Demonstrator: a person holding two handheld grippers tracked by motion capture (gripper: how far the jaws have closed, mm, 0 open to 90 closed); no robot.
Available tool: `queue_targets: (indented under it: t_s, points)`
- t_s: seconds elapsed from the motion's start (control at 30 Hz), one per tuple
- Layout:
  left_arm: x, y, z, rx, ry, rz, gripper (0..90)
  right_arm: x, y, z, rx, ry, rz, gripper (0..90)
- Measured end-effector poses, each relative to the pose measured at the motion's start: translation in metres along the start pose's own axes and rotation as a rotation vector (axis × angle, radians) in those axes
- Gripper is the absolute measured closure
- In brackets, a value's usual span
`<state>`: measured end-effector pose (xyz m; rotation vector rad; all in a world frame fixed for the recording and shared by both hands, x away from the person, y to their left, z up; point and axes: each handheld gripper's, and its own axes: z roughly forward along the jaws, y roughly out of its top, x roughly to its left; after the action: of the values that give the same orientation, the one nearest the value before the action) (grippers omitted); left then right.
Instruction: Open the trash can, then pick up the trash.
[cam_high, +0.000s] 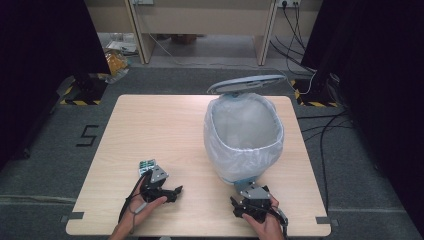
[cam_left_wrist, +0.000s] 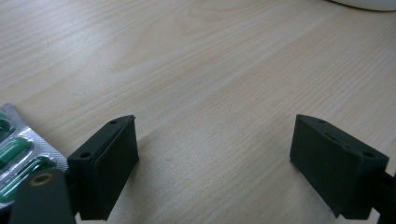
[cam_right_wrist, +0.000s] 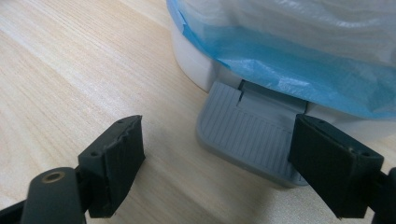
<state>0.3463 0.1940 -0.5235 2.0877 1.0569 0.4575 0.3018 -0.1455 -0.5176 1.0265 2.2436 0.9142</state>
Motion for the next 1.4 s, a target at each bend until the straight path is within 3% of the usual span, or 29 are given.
queue_targets:
  t_s: [0.57, 0.8, 1.03, 1.07, 1.4]
  points:
    - [0.000, 0.000, 0.000, 0.000, -0.002, -0.001, 14.1, 0.000, 0.000, 0.000, -0.001, 0.002, -0.004, 18.4]
    - [0.001, 0.001, -0.003, -0.036, 0.004, -0.019, 16.5, -0.001, 0.000, 0.000, -0.002, 0.002, -0.004, 18.4]
    - [0.013, 0.013, -0.021, -0.107, 0.085, -0.076, 16.0, -0.001, 0.000, 0.000, 0.003, 0.006, -0.008, 18.4]
    - [0.021, 0.012, -0.025, -0.125, 0.109, -0.083, 16.1, -0.001, 0.000, 0.000, 0.001, 0.006, -0.008, 18.4]
    - [0.050, 0.005, -0.034, -0.105, 0.224, -0.122, 16.2, -0.001, 0.000, 0.000, 0.001, 0.005, -0.008, 18.4]
